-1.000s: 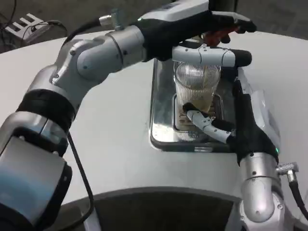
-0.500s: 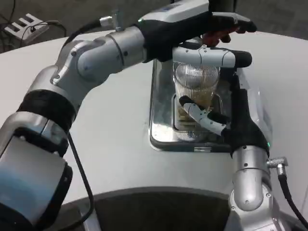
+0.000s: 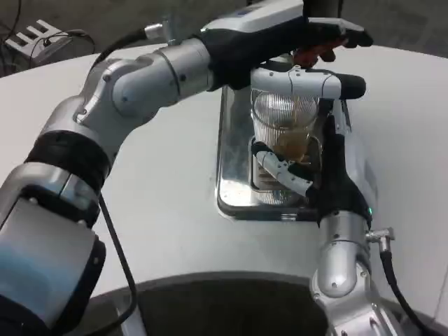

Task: Grasp the cup under the faucet to collect the drink, then remove the cup.

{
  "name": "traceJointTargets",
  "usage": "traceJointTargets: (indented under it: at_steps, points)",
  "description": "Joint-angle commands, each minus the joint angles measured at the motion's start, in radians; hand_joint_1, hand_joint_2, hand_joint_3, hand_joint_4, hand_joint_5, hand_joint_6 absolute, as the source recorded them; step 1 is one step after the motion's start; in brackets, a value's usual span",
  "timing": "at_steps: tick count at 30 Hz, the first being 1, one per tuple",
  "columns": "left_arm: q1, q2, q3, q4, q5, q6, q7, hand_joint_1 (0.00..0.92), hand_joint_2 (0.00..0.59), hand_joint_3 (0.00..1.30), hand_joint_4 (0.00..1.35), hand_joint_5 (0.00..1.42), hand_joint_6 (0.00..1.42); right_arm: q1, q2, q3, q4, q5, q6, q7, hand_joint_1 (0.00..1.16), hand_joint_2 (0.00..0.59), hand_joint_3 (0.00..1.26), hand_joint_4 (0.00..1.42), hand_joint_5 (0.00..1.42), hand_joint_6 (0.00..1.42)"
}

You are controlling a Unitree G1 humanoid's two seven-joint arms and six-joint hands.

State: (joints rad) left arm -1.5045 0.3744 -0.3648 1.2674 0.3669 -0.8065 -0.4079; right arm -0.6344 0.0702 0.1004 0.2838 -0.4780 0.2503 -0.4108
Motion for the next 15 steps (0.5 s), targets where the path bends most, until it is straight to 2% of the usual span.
traceJointTargets:
  at_steps: [1,15]
  points:
    - [0.018,-0.003,-0.023,0.016,0.045,0.005,-0.051,0.0,0.042,0.21,0.15,0.26,0.26,-0.033,0.009,-0.001,0.042,0.021,-0.029,-0.027,0.71,0.2,0.0,0.0,0.0,0.07]
    - [0.008,0.009,-0.019,0.015,0.043,0.001,-0.061,0.0,0.037,0.21,0.15,0.25,0.26,-0.128,0.031,-0.003,0.202,0.062,-0.071,-0.101,0.72,0.2,0.0,0.0,0.0,0.05]
